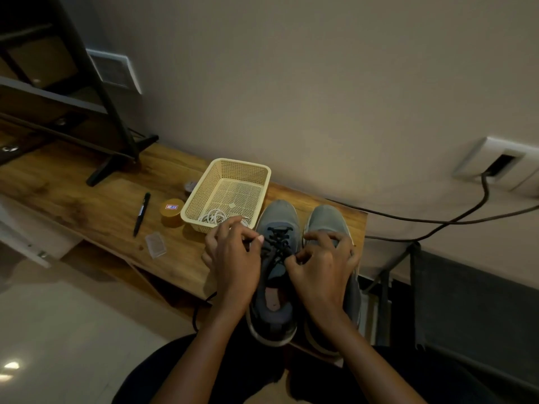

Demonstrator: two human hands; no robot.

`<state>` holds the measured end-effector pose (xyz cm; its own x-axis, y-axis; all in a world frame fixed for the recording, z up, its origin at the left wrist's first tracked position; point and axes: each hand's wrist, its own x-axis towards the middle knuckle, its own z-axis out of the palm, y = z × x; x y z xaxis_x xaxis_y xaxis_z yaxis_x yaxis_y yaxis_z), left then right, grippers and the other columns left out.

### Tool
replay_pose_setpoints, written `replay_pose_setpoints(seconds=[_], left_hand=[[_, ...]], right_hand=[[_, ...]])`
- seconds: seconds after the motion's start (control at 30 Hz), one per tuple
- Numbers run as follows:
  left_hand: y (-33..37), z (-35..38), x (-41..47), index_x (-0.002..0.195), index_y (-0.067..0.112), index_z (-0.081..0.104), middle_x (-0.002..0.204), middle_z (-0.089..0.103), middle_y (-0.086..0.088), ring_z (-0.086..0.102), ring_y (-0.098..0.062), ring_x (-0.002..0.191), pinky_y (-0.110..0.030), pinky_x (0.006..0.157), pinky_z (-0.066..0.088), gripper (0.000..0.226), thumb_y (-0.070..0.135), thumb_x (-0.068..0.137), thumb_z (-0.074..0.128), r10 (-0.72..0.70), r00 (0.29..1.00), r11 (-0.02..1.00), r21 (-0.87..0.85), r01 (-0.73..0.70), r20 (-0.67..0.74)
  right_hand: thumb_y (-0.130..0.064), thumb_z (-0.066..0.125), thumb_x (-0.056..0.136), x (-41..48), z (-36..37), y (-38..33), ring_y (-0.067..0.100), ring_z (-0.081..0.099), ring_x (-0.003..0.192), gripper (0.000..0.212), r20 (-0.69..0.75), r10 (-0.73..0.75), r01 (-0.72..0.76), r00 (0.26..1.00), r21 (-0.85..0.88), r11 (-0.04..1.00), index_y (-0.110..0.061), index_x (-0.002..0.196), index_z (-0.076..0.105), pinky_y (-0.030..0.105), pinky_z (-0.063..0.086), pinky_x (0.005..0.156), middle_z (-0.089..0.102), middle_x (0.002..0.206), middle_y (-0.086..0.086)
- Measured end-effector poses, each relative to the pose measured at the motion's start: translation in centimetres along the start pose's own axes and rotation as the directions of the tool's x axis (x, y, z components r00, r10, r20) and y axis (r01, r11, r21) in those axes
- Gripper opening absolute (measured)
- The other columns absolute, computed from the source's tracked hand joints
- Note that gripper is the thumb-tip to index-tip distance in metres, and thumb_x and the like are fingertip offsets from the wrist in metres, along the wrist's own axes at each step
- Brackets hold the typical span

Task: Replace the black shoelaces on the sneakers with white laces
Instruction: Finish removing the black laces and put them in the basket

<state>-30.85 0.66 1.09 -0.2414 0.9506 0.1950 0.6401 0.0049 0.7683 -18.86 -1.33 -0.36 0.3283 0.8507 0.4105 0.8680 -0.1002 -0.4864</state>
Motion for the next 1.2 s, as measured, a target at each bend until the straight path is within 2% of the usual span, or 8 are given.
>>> replay_pose_setpoints(seconds=[0.13,0.27,0.43,0.6,0.77,0.87,1.07,1.2], left_hand=[[-0.28,0.10,-0.11,0.106,0.033,0.052,0.152,0.018,0.012,-0.004,-0.013,0.141,-0.042,0.108,0.002,0.036,0.021,0.077,0.069,0.194,0.956,0.967,0.118,-0.224,0.220],[-0.23,0.64,-0.73,0.092,0.035,0.059,0.154,0.017,0.010,-0.009,-0.020,0.142,-0.039,0.106,-0.004,0.017,0.038,0.078,0.069,0.273,0.914,0.897,0.263,-0.355,0.302],[-0.19,0.42,-0.23,0.078,0.030,0.060,0.148,0.031,0.015,0.001,-0.015,0.142,-0.038,0.106,-0.003,0.011,0.032,0.078,0.071,0.266,0.941,0.921,0.231,-0.312,0.210],[0.00,-0.06,-0.12,0.075,0.027,0.053,0.139,0.042,0.015,0.015,-0.013,0.137,-0.040,0.107,0.008,0.017,0.024,0.082,0.069,0.040,0.994,0.999,0.031,-0.043,0.097],[-0.28,0.06,-0.24,0.103,0.036,0.051,0.150,0.021,0.015,-0.003,-0.010,0.140,-0.037,0.106,0.001,0.030,0.028,0.080,0.069,0.194,0.941,0.968,0.102,-0.230,0.278],[-0.20,0.41,-0.55,0.097,0.038,0.057,0.153,0.017,0.014,-0.009,-0.016,0.142,-0.035,0.104,-0.005,0.019,0.041,0.080,0.066,0.239,0.907,0.910,0.247,-0.333,0.346],[-0.12,0.34,-0.24,0.079,0.033,0.059,0.148,0.028,0.019,-0.001,-0.012,0.142,-0.033,0.105,-0.003,0.010,0.035,0.081,0.068,0.217,0.936,0.934,0.219,-0.281,0.277],[-0.02,0.21,-0.04,0.075,0.025,0.057,0.139,0.039,0.020,0.010,-0.007,0.138,-0.033,0.105,0.004,0.013,0.026,0.082,0.068,0.046,0.981,0.996,0.063,-0.059,0.190]], right_hand=[[-0.019,0.078,0.060,0.09,-0.07,0.29,0.022,0.040,0.109,0.015,-0.015,-0.002,0.002,1.000,0.020,1.000,-0.017,0.052,0.066,0.037,0.018,0.093,0.067,0.102,-0.007],[-0.019,0.078,0.059,0.18,-0.02,0.07,0.023,0.041,0.109,0.015,-0.010,-0.002,0.003,1.000,0.033,0.999,-0.017,0.052,0.066,0.037,0.017,0.094,0.067,0.101,-0.007],[-0.021,0.080,0.058,0.08,-0.06,-0.12,0.019,0.039,0.107,0.018,-0.029,0.011,-0.010,1.000,0.023,1.000,-0.018,0.049,0.064,0.034,0.017,0.093,0.068,0.097,-0.008],[-0.019,0.077,0.061,-0.10,0.01,-0.26,0.018,0.038,0.109,0.017,-0.017,0.026,-0.026,1.000,0.023,0.999,-0.018,0.051,0.064,0.035,0.017,0.093,0.067,0.099,-0.008],[-0.017,0.077,0.063,0.00,-0.24,-0.23,0.021,0.040,0.112,0.014,0.002,0.042,-0.042,0.999,0.073,0.996,-0.016,0.053,0.067,0.034,0.015,0.095,0.067,0.103,-0.007],[-0.017,0.076,0.064,0.12,-0.46,-0.34,0.023,0.041,0.114,0.011,0.017,0.062,-0.063,0.998,0.096,0.993,-0.015,0.056,0.068,0.033,0.014,0.096,0.066,0.105,-0.007],[-0.020,0.078,0.062,-0.01,-0.18,-0.38,0.019,0.040,0.111,0.014,-0.002,0.049,-0.049,0.999,0.058,0.997,-0.017,0.054,0.067,0.032,0.015,0.093,0.067,0.101,-0.009],[-0.018,0.077,0.061,-0.09,0.03,-0.27,0.018,0.038,0.109,0.014,-0.023,0.031,-0.030,0.999,0.038,0.999,-0.016,0.052,0.066,0.033,0.017,0.091,0.067,0.100,-0.008]])
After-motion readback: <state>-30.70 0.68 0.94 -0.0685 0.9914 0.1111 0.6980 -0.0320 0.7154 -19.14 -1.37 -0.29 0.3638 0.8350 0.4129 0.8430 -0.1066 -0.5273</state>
